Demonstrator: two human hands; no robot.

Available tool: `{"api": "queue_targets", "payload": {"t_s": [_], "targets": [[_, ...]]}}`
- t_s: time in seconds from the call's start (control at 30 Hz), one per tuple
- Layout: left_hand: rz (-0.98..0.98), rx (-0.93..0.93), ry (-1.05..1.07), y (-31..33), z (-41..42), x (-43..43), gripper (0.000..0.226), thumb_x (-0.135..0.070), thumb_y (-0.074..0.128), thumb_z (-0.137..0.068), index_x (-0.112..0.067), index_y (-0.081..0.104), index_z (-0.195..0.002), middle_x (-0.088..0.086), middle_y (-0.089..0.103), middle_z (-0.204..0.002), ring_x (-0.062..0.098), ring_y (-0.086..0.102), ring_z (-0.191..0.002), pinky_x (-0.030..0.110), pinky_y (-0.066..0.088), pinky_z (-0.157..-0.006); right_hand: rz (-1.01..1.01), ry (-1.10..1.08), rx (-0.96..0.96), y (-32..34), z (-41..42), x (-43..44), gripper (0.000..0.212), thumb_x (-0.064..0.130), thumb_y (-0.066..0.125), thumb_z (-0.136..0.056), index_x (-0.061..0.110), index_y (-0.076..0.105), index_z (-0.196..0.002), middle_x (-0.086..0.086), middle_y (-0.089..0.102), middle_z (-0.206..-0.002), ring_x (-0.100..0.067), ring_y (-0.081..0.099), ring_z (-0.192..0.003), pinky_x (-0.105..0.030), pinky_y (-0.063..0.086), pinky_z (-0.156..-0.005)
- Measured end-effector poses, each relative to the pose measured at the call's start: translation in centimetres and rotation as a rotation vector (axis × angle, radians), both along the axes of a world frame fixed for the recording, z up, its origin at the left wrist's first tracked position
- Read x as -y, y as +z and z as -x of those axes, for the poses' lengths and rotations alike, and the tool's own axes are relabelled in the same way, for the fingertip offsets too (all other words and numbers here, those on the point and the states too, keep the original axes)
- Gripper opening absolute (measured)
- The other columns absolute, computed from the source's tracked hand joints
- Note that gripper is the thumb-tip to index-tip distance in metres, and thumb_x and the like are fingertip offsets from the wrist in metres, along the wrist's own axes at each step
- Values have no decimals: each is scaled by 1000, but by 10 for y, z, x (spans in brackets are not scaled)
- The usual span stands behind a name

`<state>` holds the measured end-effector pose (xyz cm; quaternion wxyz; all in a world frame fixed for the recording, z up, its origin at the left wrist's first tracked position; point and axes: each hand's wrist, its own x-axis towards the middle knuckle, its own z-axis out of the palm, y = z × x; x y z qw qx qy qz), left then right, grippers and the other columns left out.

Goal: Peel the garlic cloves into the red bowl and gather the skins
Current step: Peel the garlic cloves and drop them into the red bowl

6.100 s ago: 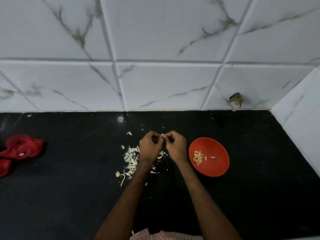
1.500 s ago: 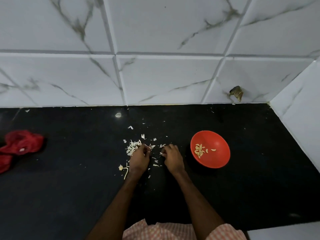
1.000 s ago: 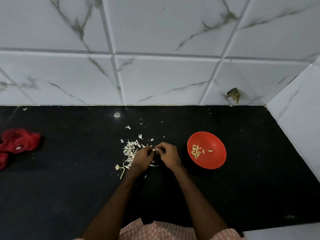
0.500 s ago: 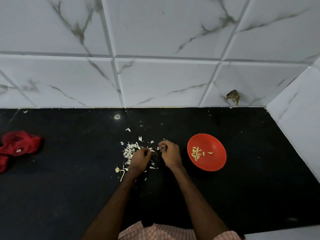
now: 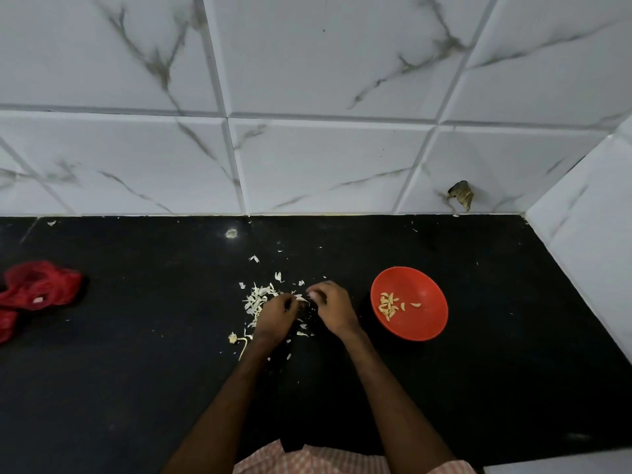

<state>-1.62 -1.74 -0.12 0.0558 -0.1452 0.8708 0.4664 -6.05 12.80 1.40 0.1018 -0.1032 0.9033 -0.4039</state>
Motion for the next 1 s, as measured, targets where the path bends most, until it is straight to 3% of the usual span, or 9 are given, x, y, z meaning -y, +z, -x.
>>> {"api": "queue_targets", "payload": {"t_s": [0.13, 0.33, 0.5, 0.63, 0.8, 0.9, 1.0], "targets": [[39, 6, -59, 3, 1, -6, 25, -23, 54, -98, -8, 65, -82, 7, 66, -75, 25, 61, -71, 37, 44, -65, -54, 41, 72, 2, -3, 3, 10, 24, 67, -94, 17, 73, -95, 5, 73, -89, -8, 67, -81, -29, 55, -79], [62, 38, -21, 2, 5, -13, 28, -30, 53, -99, -9, 61, -82, 3, 61, -70, 23, 57, -67, 34, 36, -59, -185, 20, 19, 16, -4, 9, 17, 21, 62, -95, 15, 63, -79, -5, 67, -80, -22, 64, -74, -33, 51, -68], [-3, -21, 31, 7, 9, -21, 36, -26, 58, -98, -20, 48, -64, -3, 50, -58, 17, 45, -55, 33, 32, -55, -100, -88, 110, 20, 0, 10, 22, 15, 64, -94, 14, 61, -72, -3, 66, -76, -19, 68, -69, -38, 60, -66], [-17, -42, 41, 7, 9, -22, 37, -25, 61, -96, -21, 48, -62, -4, 48, -54, 12, 41, -49, 31, 30, -52, -41, -104, 188, 23, -1, 7, 16, 12, 65, -95, 11, 65, -79, -3, 66, -76, -15, 69, -59, -24, 56, -50], [-95, -56, 126, 5, 13, -24, 32, -30, 64, -91, -10, 62, -67, 2, 51, -54, 13, 42, -50, 33, 36, -53, -18, -170, 142, 25, -1, 11, 18, 12, 69, -90, 11, 67, -72, -8, 70, -74, -22, 71, -58, -40, 62, -57], [-116, -84, 138, 5, 14, -24, 36, -39, 62, -83, -4, 68, -73, 6, 54, -56, 11, 42, -51, 37, 39, -51, -22, -149, 146, 31, -1, 10, 18, 6, 66, -91, 12, 65, -73, -6, 70, -76, -16, 68, -53, -27, 57, -49], [-135, -86, 108, 5, 14, -22, 35, -26, 68, -88, 0, 59, -66, 2, 48, -54, 10, 39, -51, 32, 33, -50, -11, -133, 180, 31, -1, 6, 19, 2, 64, -91, 13, 65, -76, -7, 69, -79, -11, 65, -52, -18, 50, -43]]}}
